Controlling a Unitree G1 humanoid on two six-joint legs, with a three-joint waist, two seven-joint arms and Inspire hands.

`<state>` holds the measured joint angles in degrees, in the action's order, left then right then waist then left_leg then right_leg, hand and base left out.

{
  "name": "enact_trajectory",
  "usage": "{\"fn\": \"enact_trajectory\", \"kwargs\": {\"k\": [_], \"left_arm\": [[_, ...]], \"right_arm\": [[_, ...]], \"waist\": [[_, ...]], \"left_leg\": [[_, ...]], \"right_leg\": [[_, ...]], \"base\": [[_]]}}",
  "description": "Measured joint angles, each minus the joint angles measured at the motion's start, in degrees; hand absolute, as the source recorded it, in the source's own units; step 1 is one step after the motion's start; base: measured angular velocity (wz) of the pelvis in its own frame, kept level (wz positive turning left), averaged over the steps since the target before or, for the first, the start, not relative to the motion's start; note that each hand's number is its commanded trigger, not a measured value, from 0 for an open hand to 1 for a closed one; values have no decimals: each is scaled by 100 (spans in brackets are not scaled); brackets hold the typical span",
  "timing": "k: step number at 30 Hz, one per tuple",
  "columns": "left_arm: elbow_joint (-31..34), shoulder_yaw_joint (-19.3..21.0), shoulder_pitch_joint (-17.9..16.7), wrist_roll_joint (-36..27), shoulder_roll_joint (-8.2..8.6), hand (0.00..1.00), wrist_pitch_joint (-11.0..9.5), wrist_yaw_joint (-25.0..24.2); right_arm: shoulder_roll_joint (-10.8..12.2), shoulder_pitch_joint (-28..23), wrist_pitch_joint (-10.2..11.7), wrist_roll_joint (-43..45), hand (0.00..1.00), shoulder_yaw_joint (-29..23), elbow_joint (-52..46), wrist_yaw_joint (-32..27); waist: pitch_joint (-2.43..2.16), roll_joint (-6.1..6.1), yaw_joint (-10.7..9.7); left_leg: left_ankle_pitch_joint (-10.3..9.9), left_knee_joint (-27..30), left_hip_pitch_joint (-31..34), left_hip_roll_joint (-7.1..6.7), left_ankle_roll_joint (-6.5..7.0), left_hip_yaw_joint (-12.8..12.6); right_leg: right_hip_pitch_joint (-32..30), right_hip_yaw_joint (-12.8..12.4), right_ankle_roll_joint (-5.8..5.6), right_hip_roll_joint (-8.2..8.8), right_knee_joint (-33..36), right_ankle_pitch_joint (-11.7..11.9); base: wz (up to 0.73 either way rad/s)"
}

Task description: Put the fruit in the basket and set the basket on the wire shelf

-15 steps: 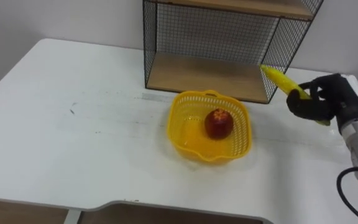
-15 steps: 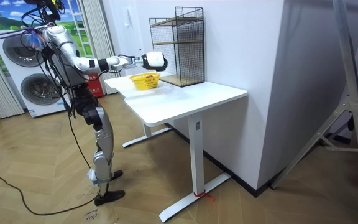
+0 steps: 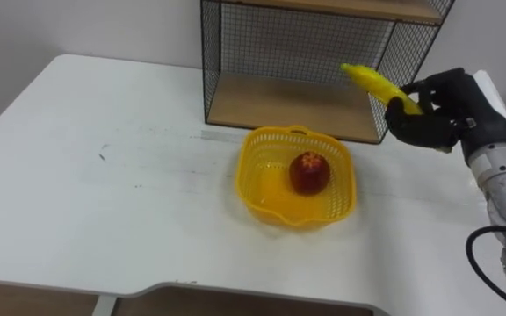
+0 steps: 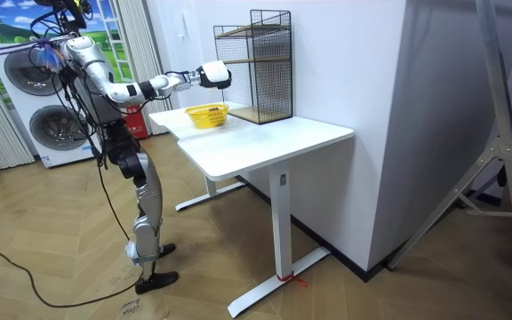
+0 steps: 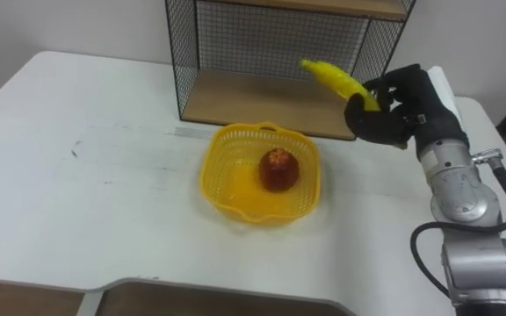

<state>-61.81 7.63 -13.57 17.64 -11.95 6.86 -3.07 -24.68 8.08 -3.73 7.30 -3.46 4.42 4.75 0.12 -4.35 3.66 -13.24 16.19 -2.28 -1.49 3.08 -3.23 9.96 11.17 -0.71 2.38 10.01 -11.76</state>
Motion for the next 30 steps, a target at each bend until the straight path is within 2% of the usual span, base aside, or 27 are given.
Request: {"fn": "enact_trajectory", "kwargs": {"k": [2, 5, 9, 14, 19, 20, 23, 24, 25, 30], "left_arm": [[0, -46, 54, 5, -2, 0, 1, 0], [-11, -108, 77, 11, -6, 0, 3, -1], [-16, -115, 166, -2, -8, 0, 5, 0], [-15, -341, 219, -151, -61, 0, 13, 2], [-12, -349, 215, -218, -88, 0, 12, 2], [-13, -364, 201, -227, -88, 0, 10, 2], [-12, -363, 214, -226, -89, 0, 12, 2], [-11, -363, 225, -227, -89, 0, 12, 2], [-11, -363, 232, -227, -88, 0, 12, 2], [-12, -366, 271, -226, -86, 0, 12, 2]], "right_arm": [[-1, 0, -2, 59, 100, 93, -86, 86], [-2, 0, -7, 323, 100, 319, -217, 358], [0, 1, -12, 441, 100, 620, -284, 633], [0, 1, -15, 405, 100, 739, -302, 882], [0, -2, -15, 431, 100, 803, -356, 1113], [0, -7, -15, 431, 100, 846, -356, 1148], [0, -9, -23, 517, 100, 898, -356, 1253], [0, -10, -61, 554, 36, 899, -356, 1298], [0, -10, -88, 554, 0, 899, -356, 1306], [0, -17, -126, 552, 0, 900, -355, 1365]], "waist": [[7, -22, 19], [-24, -83, 119], [-7, -150, 268], [10, -145, 319], [14, -132, 302], [34, -102, 291], [49, -80, 268], [49, -79, 272], [49, -79, 274], [36, -98, 286]], "left_leg": [[0, -10, 15, 3, 0, -12], [2, -51, 65, 21, -4, -90], [7, -51, 68, -11, -5, -71], [10, -51, 98, -17, 2, 37], [11, -31, 170, -16, 1, 62], [11, -2, 165, -17, 1, 63], [11, 11, 162, -17, 1, 64], [11, 13, 160, -15, 1, 64], [11, 15, 158, -14, 1, 65], [10, 41, 161, -15, 1, 79]], "right_leg": [[-21, -2, 0, 0, -4, 0], [-67, -10, 0, -4, -4, 2], [-85, -11, 0, -2, -22, 3], [-123, 25, 0, 10, -27, 3], [-138, 46, -1, 3, -27, 3], [-126, 48, -1, 4, -28, 3], [-118, 53, -1, 5, -29, 3], [-114, 57, -1, 4, -29, 3], [-112, 61, -1, 3, -29, 3], [-94, 127, -1, 7, -27, 3]], "base": [[-5], [-12], [3], [11], [2], [0], [0], [0], [0], [0]]}}
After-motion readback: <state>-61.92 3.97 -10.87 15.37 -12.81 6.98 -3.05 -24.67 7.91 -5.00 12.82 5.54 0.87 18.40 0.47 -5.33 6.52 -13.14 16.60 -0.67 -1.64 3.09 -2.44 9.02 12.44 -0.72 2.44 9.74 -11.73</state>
